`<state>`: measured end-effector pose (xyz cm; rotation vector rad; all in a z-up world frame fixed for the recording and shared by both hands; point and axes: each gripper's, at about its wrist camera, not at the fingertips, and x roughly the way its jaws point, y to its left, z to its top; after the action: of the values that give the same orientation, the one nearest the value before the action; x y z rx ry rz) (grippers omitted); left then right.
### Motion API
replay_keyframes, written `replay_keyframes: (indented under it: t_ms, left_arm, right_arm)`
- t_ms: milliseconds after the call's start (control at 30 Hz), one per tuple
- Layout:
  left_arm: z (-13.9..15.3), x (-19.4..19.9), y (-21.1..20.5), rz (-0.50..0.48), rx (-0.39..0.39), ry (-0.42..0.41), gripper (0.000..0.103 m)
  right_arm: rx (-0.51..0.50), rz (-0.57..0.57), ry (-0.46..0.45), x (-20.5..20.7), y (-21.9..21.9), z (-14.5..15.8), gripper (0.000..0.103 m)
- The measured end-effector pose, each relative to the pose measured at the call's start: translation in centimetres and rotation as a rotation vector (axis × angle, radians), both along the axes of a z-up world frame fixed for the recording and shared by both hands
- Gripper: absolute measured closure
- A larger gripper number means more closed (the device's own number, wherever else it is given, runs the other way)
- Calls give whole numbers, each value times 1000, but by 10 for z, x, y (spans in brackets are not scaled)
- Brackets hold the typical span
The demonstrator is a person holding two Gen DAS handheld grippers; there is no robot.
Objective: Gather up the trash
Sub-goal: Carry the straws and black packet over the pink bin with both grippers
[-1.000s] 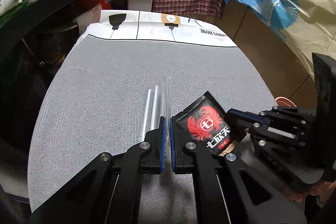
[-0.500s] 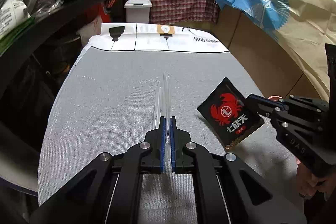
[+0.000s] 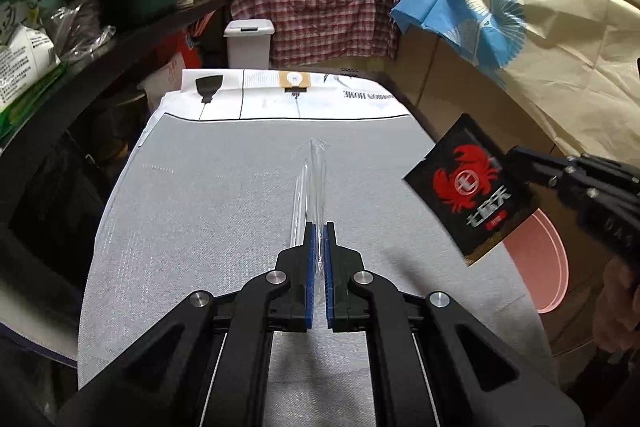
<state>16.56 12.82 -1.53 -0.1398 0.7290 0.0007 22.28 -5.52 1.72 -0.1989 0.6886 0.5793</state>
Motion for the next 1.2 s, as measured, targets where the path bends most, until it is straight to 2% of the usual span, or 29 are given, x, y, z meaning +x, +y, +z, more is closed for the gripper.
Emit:
replay_keyframes:
  t_ms: [400,567,900,1200]
  left_arm:
    - [23,-11,-27,-39,-5,-47,99]
    - [32,-15,-46,-72,-2,-64,99]
    - [34,-12,-90,-153,-4,-62,99]
    - [35,-2,-139,-257,-16,-67,99]
  right_arm:
    - [6,-41,-55,-26,-43,43,103]
    - [36,-104,-75,-29,-74,52,103]
    - [57,-305,-74,-20,-147,40,103]
    - [50,-419,-36,-8,-192,23,103]
